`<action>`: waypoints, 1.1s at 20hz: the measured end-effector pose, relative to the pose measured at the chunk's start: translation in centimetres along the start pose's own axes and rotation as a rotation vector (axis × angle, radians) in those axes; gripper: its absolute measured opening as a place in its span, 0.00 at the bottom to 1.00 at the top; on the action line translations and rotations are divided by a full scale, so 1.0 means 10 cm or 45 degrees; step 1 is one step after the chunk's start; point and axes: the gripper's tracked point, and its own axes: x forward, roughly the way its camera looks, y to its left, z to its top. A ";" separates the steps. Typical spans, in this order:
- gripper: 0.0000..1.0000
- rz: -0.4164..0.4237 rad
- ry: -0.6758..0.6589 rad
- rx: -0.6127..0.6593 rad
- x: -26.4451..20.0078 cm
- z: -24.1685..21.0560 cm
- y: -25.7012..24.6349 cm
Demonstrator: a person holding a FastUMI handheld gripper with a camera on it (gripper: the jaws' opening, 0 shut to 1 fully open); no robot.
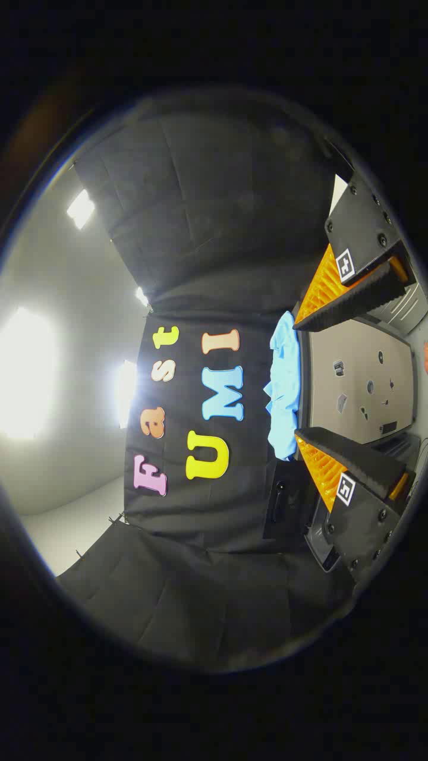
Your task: Put the clothes into the washing machine and then close the washing machine lid.
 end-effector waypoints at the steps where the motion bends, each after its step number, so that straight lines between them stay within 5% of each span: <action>1: 1.00 0.004 -0.004 -0.006 -0.02 0.00 0.00; 22: 1.00 0.054 0.027 -0.044 0.04 -0.17 0.17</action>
